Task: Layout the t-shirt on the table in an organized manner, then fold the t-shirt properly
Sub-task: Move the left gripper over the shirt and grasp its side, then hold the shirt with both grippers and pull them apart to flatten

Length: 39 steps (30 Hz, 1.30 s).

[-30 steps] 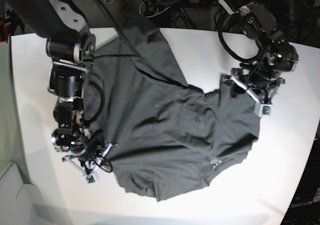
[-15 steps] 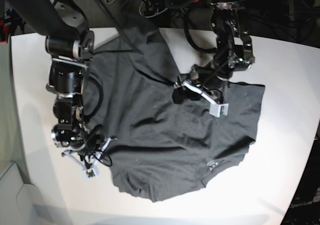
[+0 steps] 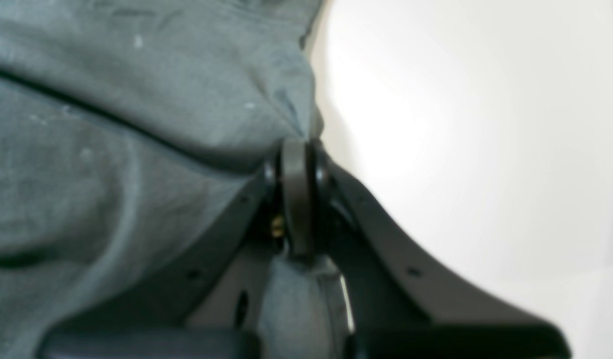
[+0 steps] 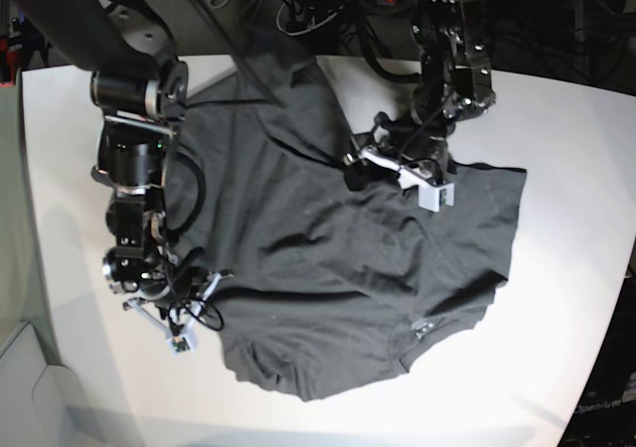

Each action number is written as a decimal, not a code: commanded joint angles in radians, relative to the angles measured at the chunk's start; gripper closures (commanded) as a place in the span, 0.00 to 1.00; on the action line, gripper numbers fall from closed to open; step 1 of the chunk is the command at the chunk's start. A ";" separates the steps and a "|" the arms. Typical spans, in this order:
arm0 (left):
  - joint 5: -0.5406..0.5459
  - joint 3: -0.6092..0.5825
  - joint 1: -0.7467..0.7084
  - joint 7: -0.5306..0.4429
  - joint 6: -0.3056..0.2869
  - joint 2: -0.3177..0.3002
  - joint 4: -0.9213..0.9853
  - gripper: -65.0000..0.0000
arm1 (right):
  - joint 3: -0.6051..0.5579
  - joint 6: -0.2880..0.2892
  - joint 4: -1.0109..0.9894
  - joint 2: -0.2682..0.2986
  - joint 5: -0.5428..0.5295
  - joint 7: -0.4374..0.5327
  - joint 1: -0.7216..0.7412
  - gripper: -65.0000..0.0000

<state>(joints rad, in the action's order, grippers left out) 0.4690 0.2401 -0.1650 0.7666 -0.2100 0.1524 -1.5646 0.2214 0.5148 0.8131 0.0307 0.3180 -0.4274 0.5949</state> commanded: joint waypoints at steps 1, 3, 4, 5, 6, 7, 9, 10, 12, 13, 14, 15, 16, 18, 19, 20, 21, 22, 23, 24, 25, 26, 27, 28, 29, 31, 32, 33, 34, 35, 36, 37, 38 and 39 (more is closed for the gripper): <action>0.015 -0.002 0.003 -0.014 -0.003 0.005 -0.036 0.46 | -0.001 -0.005 0.019 0.004 -0.009 0.022 0.038 1.00; 0.015 -0.003 -0.005 -0.019 -0.003 0.005 -0.040 0.46 | -0.001 -0.005 0.019 0.004 -0.009 0.022 0.038 1.00; 0.015 0.000 -0.003 -0.019 0.007 0.005 -0.033 0.46 | -0.001 -0.005 0.019 0.004 -0.009 0.022 0.036 1.00; 0.015 0.000 -0.001 -0.019 0.017 0.005 -0.026 0.46 | -0.001 -0.005 0.019 0.004 -0.009 0.022 0.035 1.00; 0.015 0.000 0.002 -0.019 0.030 0.005 -0.017 0.46 | -0.001 -0.005 0.019 0.002 -0.009 0.022 0.035 1.00; 0.015 0.000 0.002 -0.020 0.039 0.005 -0.006 0.46 | -0.001 -0.005 0.019 0.002 -0.009 0.022 0.035 1.00; 0.015 0.002 0.005 -0.020 0.054 0.005 0.028 0.46 | -0.001 -0.005 0.019 0.002 -0.009 0.022 0.033 1.00; 0.015 0.002 0.008 -0.020 0.060 0.005 0.046 0.46 | -0.001 -0.005 0.019 0.002 -0.009 0.022 0.033 1.00; 0.015 0.002 0.032 -0.022 0.070 0.005 0.085 0.46 | -0.001 -0.005 0.019 0.001 -0.009 0.022 0.033 1.00; 0.015 0.002 0.041 -0.022 0.074 0.005 0.108 0.46 | -0.001 -0.005 0.019 0.001 -0.009 0.022 0.033 1.00; 0.015 0.002 0.048 -0.022 0.076 0.005 0.129 0.46 | -0.001 -0.005 0.019 0.001 -0.009 0.022 0.033 1.00; 0.017 0.002 0.058 -0.022 0.074 0.005 0.145 0.46 | -0.001 -0.005 0.019 0.001 -0.009 0.022 0.032 1.00; 0.017 0.002 0.074 -0.022 0.074 0.005 0.165 0.46 | -0.001 -0.005 0.019 0.001 -0.009 0.022 0.032 1.00; 0.017 0.002 0.097 -0.022 0.074 0.005 0.201 0.46 | -0.001 -0.005 0.019 0.002 -0.009 0.022 0.032 1.00; 0.017 0.002 0.112 -0.023 0.074 0.005 0.229 0.46 | -0.001 -0.005 0.019 0.004 -0.009 0.022 0.030 1.00; 0.017 0.003 0.126 -0.040 0.074 0.005 0.261 0.46 | -0.001 -0.005 0.019 0.004 -0.009 0.022 0.030 1.00; 0.017 0.003 0.137 -0.066 0.074 0.005 0.293 0.46 | -0.001 -0.005 0.019 0.005 -0.009 0.022 0.024 1.00; 0.017 0.003 0.143 -0.088 0.074 0.005 0.316 0.47 | -0.001 -0.005 0.021 0.007 -0.009 0.022 0.018 1.00; 0.017 0.003 0.147 -0.109 0.074 0.005 0.341 0.47 | -0.001 -0.005 0.022 0.010 -0.009 0.022 0.015 1.00; 0.017 0.003 0.152 -0.120 0.074 0.005 0.359 0.48 | -0.001 -0.003 0.022 0.025 -0.009 0.022 0.012 1.00; 0.017 0.011 0.157 -0.124 0.074 0.005 0.366 0.51 | -0.001 -0.003 0.022 0.036 -0.009 0.022 0.012 1.00; 0.017 0.026 0.161 -0.124 0.071 0.005 0.367 0.55 | 0.000 -0.003 0.021 0.044 -0.009 0.022 0.012 1.00; 0.021 0.043 0.166 -0.124 0.070 0.005 0.367 0.62 | 0.000 -0.003 0.021 0.048 -0.009 0.023 0.012 1.00; 0.037 0.057 0.166 -0.124 0.068 0.005 0.367 0.69 | -0.001 -0.003 0.021 0.051 -0.009 0.023 0.009 1.00; 0.067 0.067 0.166 -0.114 0.068 -0.003 0.367 0.75 | -0.001 -0.003 0.021 0.070 -0.009 0.022 -0.002 1.00; 0.129 0.078 0.186 -0.069 0.071 -0.055 0.367 0.81 | 0.000 -0.003 0.021 0.088 -0.009 0.026 -0.014 1.00; 0.167 0.080 0.201 -0.039 0.073 -0.090 0.367 0.81 | 0.000 -0.003 0.021 0.088 -0.009 0.026 -0.017 1.00; 0.195 0.083 0.213 -0.014 0.073 -0.119 0.367 0.81 | 0.000 -0.003 0.021 0.090 -0.009 0.026 -0.023 1.00; 0.224 0.086 0.223 0.006 0.073 -0.149 0.367 0.81 | 0.002 -0.003 0.022 0.090 -0.009 0.025 -0.034 1.00; 0.251 0.084 0.236 0.024 0.073 -0.181 0.367 0.81 | 0.002 -0.003 0.027 0.090 -0.009 0.026 -0.046 1.00; 0.276 0.084 0.252 0.040 0.074 -0.211 0.367 0.81 | 0.003 -0.003 0.044 0.093 -0.009 0.026 -0.059 1.00; 0.294 0.086 0.261 0.050 0.074 -0.239 0.367 0.81 | 0.003 -0.003 0.064 0.096 -0.009 0.023 -0.076 1.00; 0.313 0.086 0.272 0.061 0.074 -0.264 0.369 0.81 | 0.002 -0.003 0.088 0.097 -0.009 0.023 -0.097 1.00; 0.334 0.086 0.284 0.066 0.074 -0.284 0.372 0.81 | 0.002 -0.003 0.111 0.097 -0.009 0.026 -0.114 1.00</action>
<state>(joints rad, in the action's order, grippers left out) 0.7933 0.3317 0.1028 0.8227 -0.1402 -0.1375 -1.1831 0.2214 0.5148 0.9073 0.1154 0.3153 -0.4210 0.4507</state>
